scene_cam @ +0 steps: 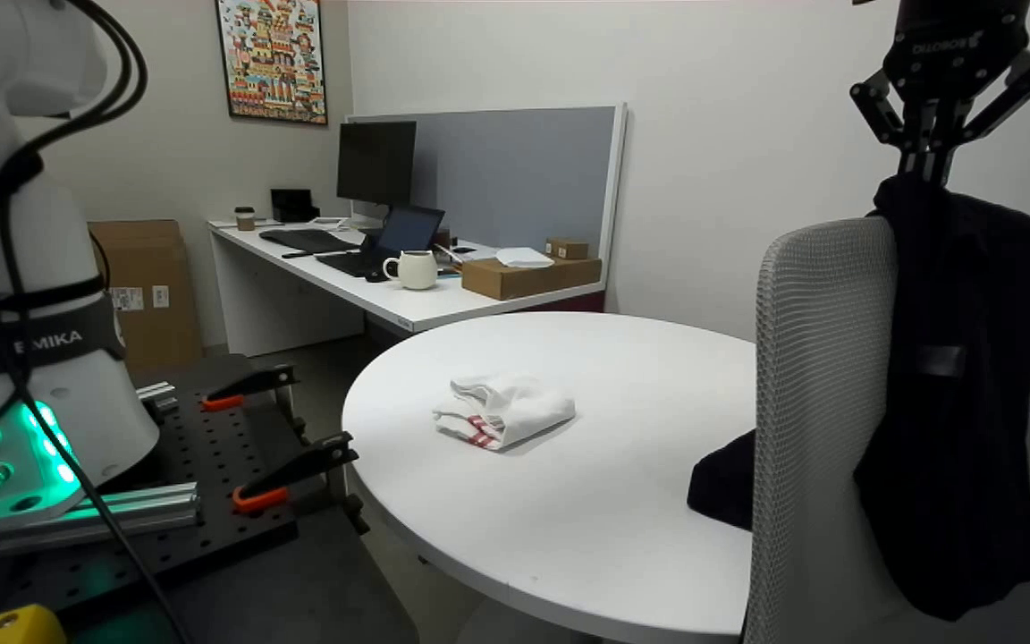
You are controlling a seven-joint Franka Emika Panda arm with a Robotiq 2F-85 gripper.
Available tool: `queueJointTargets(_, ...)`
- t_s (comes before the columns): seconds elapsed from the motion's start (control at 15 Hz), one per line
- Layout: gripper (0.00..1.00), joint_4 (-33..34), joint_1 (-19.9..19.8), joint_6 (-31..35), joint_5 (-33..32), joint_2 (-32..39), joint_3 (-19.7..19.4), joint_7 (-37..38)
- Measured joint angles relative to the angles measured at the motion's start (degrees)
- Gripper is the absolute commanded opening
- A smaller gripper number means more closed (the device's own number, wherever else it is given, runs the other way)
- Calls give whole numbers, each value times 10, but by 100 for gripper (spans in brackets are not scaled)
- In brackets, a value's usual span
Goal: Put the black shirt on the table
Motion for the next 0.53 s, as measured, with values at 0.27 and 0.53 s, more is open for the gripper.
queueJointTargets(0.27,2,10,0,-39,8,-14,8,-11)
queueJointTargets(0.53,2,63,0,-140,46,-39,25,-31)
